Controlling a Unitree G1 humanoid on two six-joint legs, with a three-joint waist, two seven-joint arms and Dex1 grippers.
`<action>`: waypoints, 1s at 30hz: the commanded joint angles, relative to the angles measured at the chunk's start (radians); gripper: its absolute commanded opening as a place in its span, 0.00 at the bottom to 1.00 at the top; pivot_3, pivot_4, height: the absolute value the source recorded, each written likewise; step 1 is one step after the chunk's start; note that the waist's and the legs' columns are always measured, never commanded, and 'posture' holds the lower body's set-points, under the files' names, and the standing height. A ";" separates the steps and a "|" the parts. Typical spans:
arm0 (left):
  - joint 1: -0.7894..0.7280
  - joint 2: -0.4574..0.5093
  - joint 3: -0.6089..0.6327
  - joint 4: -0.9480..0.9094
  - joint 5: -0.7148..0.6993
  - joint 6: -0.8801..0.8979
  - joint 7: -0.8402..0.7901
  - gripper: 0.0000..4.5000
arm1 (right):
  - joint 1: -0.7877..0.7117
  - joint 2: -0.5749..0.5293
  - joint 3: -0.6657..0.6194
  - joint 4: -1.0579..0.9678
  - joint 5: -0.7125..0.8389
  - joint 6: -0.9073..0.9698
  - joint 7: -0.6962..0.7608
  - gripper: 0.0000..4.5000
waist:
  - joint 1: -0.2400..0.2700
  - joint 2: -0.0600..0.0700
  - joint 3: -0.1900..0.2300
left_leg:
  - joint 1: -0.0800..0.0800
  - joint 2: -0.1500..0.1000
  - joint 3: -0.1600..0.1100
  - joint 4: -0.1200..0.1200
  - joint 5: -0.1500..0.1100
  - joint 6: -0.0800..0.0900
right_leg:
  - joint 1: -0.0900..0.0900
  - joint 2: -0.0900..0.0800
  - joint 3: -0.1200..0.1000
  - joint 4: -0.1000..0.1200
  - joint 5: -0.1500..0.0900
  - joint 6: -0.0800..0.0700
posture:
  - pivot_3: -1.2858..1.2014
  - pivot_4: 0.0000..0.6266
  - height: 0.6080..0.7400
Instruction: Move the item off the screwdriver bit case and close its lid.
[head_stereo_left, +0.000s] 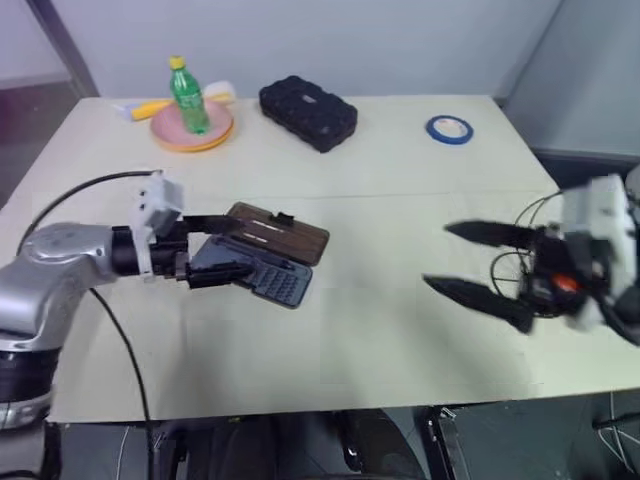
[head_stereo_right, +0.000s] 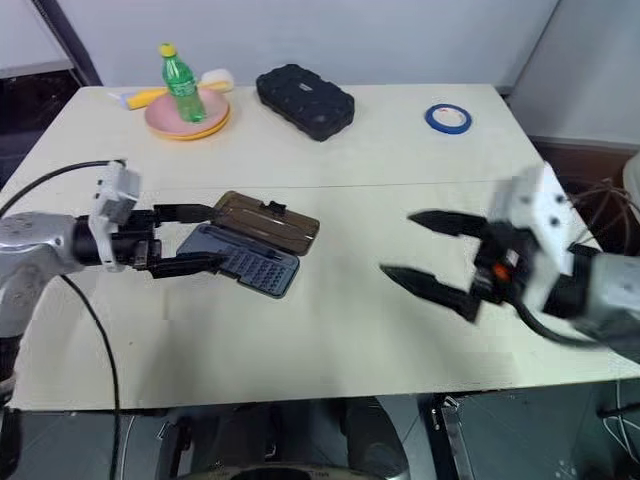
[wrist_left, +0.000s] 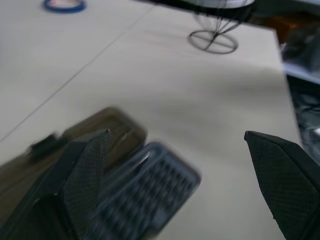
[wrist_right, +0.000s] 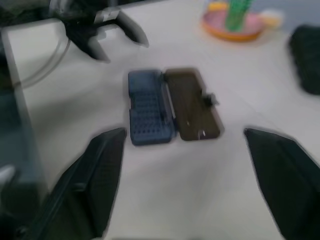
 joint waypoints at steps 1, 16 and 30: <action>0.025 0.034 0.083 -0.038 -0.007 -0.012 0.017 1.00 | -0.246 0.166 0.337 0.226 -0.282 0.054 -0.045 0.86 | 0.002 0.001 0.001 | -0.001 0.000 0.001 0.000 0.000 0.000 | -0.001 -0.001 0.000 0.000 0.000 0.000 | 0.52 0.24 0.98; 0.164 0.067 0.213 -0.187 -0.049 0.038 0.103 1.00 | -0.750 0.727 0.701 1.239 -0.949 -0.296 0.172 0.86 | 0.025 0.003 0.002 | -0.018 0.000 0.001 0.001 0.001 -0.002 | -0.019 -0.003 -0.003 0.008 0.003 0.006 | 0.52 0.24 0.98; 0.156 0.062 0.198 -0.164 -0.046 0.023 0.118 1.00 | -0.716 0.784 0.703 1.424 -1.162 -0.498 0.339 0.08 | 0.001 0.003 0.002 | -0.014 -0.001 -0.001 0.002 0.002 -0.004 | -0.017 -0.002 -0.003 0.012 0.004 0.006 | 0.52 0.24 0.98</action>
